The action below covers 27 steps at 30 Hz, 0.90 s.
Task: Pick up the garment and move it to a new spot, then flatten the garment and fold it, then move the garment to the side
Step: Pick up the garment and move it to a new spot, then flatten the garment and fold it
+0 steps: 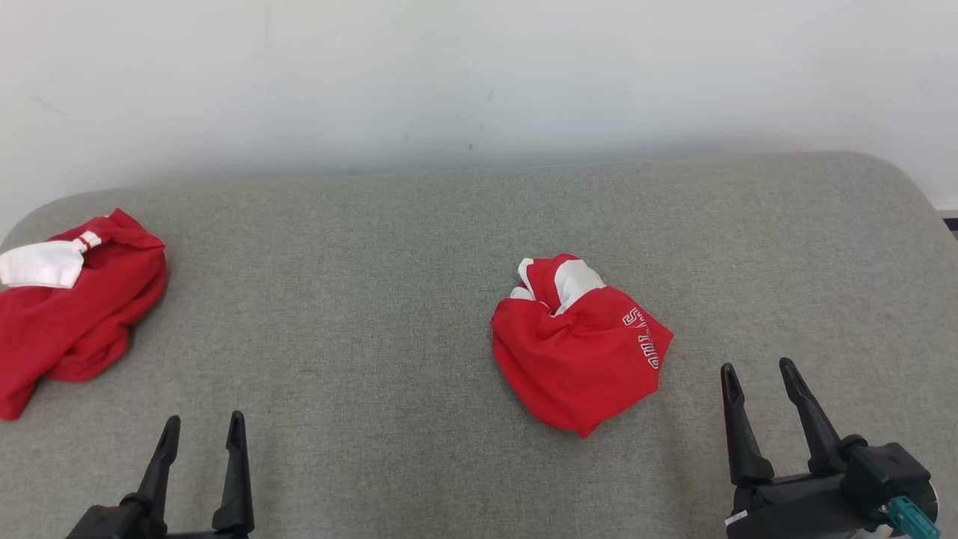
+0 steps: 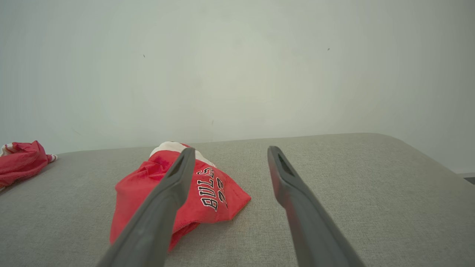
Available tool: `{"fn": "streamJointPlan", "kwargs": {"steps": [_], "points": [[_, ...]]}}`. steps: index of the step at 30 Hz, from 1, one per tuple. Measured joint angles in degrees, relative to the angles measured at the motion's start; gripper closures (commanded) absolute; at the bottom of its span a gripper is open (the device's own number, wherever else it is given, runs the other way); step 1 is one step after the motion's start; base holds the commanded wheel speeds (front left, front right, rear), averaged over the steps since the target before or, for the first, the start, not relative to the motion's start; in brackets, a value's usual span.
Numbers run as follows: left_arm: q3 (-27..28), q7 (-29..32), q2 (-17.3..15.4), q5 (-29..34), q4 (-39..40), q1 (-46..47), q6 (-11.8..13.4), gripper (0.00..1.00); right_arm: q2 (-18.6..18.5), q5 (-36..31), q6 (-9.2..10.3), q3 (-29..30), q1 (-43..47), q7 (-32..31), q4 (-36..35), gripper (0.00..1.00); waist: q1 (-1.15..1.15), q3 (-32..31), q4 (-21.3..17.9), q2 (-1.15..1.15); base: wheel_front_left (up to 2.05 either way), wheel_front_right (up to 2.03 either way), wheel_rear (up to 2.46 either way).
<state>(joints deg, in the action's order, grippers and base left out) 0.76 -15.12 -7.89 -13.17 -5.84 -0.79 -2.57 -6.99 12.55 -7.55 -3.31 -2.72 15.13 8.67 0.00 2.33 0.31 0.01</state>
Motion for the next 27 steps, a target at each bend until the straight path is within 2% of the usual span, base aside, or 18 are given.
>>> {"fn": "streamJointPlan", "kwargs": {"steps": [10,27], "points": [[1.0,0.0,1.5,1.1,-0.7,0.0,-1.5,0.00,0.1,-0.3,0.00,0.4,0.5,0.0,0.1,0.00,0.00,0.1,0.3,0.00,0.00,0.00,0.00],[2.6,0.0,2.7,3.0,-1.6,0.3,-2.6,0.00,0.3,-0.5,0.00,0.9,0.5,0.0,0.8,0.00,0.00,0.6,0.6,0.00,0.00,0.00,0.00]]}}
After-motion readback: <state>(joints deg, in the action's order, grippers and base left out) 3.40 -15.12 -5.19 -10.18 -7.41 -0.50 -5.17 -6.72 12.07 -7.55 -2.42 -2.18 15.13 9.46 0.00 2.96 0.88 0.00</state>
